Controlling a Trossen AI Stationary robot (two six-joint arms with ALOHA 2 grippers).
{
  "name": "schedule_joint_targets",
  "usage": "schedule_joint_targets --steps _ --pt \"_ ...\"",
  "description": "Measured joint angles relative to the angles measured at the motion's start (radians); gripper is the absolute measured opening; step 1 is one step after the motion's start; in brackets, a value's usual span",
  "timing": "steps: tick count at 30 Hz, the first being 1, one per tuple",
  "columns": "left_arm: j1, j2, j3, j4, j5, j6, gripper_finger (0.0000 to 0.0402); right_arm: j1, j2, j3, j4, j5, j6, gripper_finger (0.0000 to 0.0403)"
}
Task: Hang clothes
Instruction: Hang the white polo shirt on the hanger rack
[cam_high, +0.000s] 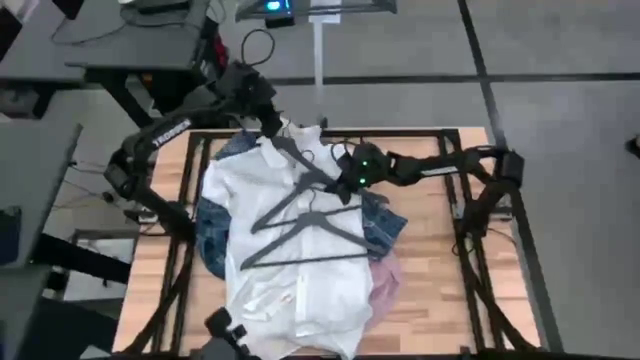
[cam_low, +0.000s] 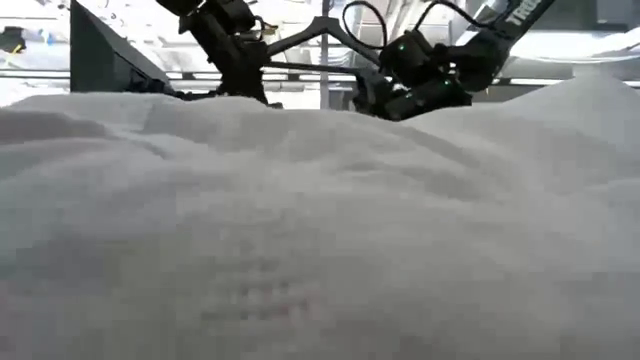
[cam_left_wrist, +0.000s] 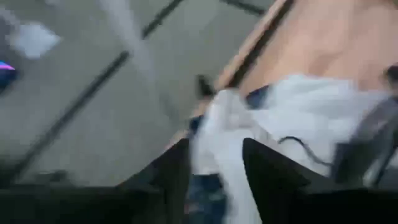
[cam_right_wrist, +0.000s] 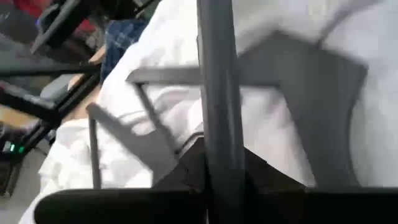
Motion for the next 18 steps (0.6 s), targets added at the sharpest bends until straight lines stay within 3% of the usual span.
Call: schedule_joint_targets --steps 11,18 --pt "0.009 0.000 0.087 -0.257 0.028 -0.047 0.0156 -0.006 0.000 0.000 -0.003 -0.013 -0.024 0.0022" --pt "0.009 0.000 0.184 -0.573 0.048 -0.109 0.0155 -0.011 0.000 0.000 -0.004 -0.021 -0.027 0.0022"
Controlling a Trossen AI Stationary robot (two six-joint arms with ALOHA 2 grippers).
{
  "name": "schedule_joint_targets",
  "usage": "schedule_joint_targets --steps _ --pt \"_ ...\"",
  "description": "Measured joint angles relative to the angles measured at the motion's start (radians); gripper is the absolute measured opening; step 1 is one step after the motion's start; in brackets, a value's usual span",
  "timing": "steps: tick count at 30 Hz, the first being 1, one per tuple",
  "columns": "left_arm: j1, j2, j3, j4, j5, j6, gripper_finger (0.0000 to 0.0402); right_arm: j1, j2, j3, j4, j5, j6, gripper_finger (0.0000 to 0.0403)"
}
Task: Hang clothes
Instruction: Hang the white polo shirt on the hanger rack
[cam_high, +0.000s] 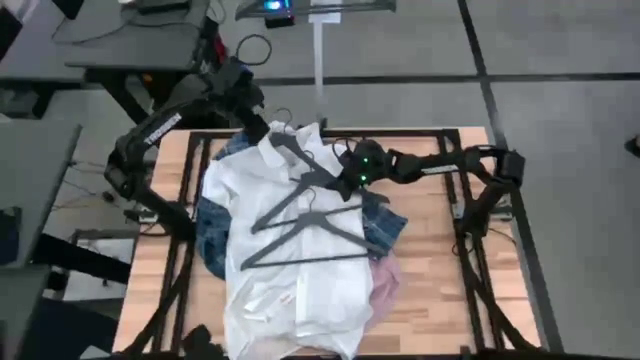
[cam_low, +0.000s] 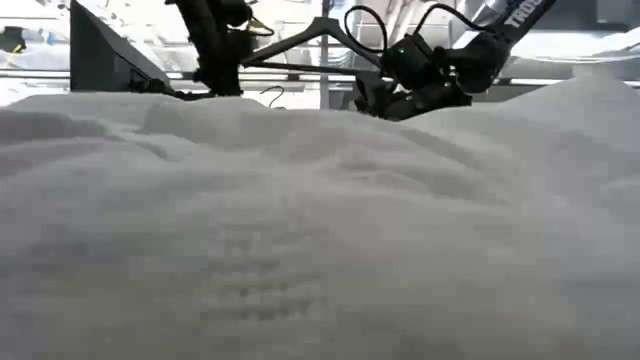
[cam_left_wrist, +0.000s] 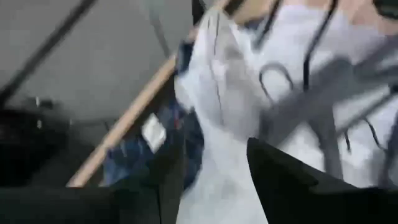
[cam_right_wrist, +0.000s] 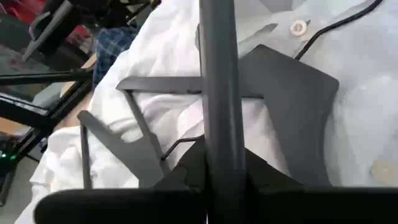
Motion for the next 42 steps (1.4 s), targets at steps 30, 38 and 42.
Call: schedule_joint_targets --steps 30,38,42 --pt "0.016 0.000 -0.378 0.420 0.582 0.190 0.0155 -0.011 -0.001 -0.001 0.037 -0.056 -0.068 0.0022" --pt "-0.038 0.000 -0.378 0.530 0.590 0.125 0.0119 0.001 -0.001 -0.002 0.031 -0.084 -0.087 0.0022" --pt "-0.056 -0.002 -0.378 0.514 0.654 0.149 0.0033 -0.005 -0.001 -0.003 0.021 -0.104 -0.123 0.0034"
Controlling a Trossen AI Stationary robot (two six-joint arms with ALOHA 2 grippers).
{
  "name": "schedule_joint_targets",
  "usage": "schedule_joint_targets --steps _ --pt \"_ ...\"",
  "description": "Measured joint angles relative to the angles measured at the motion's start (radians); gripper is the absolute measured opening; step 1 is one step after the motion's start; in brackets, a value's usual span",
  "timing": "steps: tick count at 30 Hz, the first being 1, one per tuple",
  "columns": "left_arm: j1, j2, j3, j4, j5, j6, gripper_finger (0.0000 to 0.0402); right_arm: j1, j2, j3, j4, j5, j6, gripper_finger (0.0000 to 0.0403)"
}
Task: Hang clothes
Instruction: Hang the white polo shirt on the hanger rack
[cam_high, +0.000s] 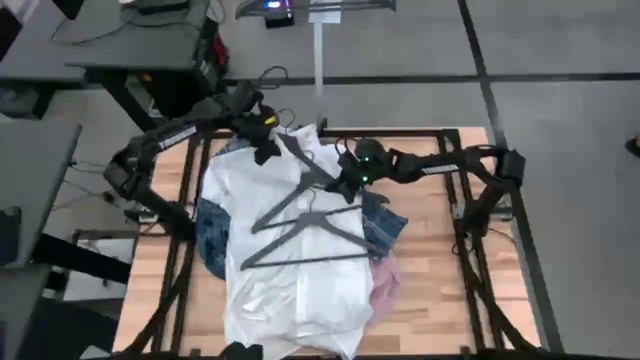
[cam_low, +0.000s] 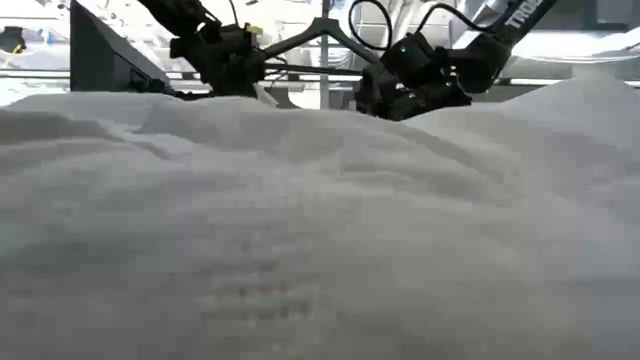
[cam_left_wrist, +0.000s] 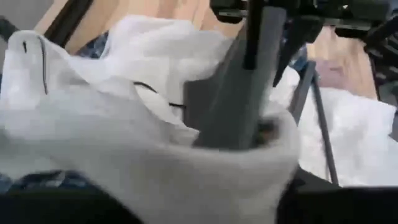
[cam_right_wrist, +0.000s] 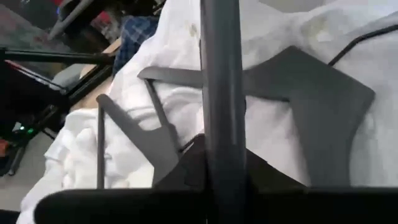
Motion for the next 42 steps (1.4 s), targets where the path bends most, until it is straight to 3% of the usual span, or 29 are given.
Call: schedule_joint_targets --steps 6,12,14,19,24,32,39,42 --pt "-0.007 -0.014 0.002 -0.058 -0.029 -0.009 0.0029 -0.017 -0.010 0.002 -0.011 -0.022 0.025 0.0059" --pt "0.006 -0.106 0.002 -0.101 -0.095 0.006 0.0029 -0.066 -0.118 0.004 -0.032 -0.087 0.040 0.0084" --pt "0.017 -0.139 0.002 -0.111 -0.118 -0.007 0.0029 -0.085 -0.165 0.004 -0.041 -0.093 0.051 0.0104" --pt "0.039 -0.200 -0.003 -0.164 -0.310 -0.048 0.0019 -0.122 -0.277 0.007 -0.092 -0.172 0.093 0.0177" --pt "0.036 -0.246 -0.002 -0.191 -0.299 -0.074 0.0019 -0.210 -0.346 0.009 -0.141 -0.061 0.115 0.0237" --pt "0.040 -0.293 -0.002 -0.127 -0.360 -0.144 0.0019 -0.258 -0.194 0.004 -0.232 -0.029 0.019 0.0238" --pt "0.040 -0.280 -0.001 -0.113 -0.385 -0.179 0.0019 -0.118 -0.058 0.003 -0.123 -0.025 -0.001 0.0227" --pt "0.041 -0.273 -0.001 -0.121 -0.393 -0.197 0.0019 -0.032 -0.027 0.018 -0.048 0.036 -0.008 0.0224"
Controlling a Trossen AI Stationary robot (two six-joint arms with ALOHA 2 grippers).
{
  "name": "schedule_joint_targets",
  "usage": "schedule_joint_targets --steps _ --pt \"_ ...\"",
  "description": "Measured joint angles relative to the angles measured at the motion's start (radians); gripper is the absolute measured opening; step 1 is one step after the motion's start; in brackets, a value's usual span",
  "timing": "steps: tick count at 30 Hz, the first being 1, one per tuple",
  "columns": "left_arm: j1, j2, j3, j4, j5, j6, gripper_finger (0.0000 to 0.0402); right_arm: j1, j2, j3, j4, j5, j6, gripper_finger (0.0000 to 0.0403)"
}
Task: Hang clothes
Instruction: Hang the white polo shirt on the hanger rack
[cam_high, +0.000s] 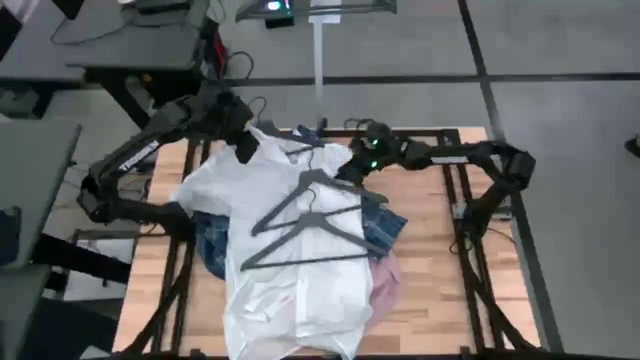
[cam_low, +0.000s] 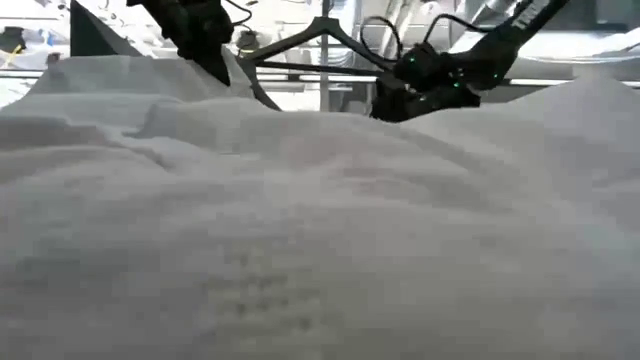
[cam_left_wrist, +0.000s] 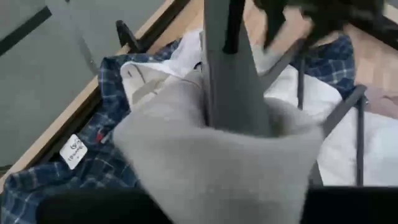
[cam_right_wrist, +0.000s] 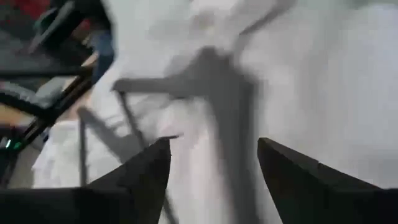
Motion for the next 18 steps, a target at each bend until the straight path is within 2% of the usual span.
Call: schedule_joint_targets --steps 3,5,11,18 --pt "0.000 -0.003 0.000 0.001 -0.005 -0.007 0.0019 0.065 0.037 0.068 0.016 0.082 -0.030 0.0221" --pt "0.000 -0.003 0.000 0.000 -0.008 -0.014 0.0019 0.098 0.088 0.133 -0.001 0.097 -0.034 0.0219" --pt "0.000 -0.003 0.000 0.000 -0.012 -0.010 0.0019 0.188 0.301 0.468 -0.214 0.123 -0.041 0.0202" --pt "0.000 -0.003 0.000 -0.005 -0.011 -0.001 0.0019 0.245 0.495 0.726 -0.329 0.328 -0.024 0.0182"
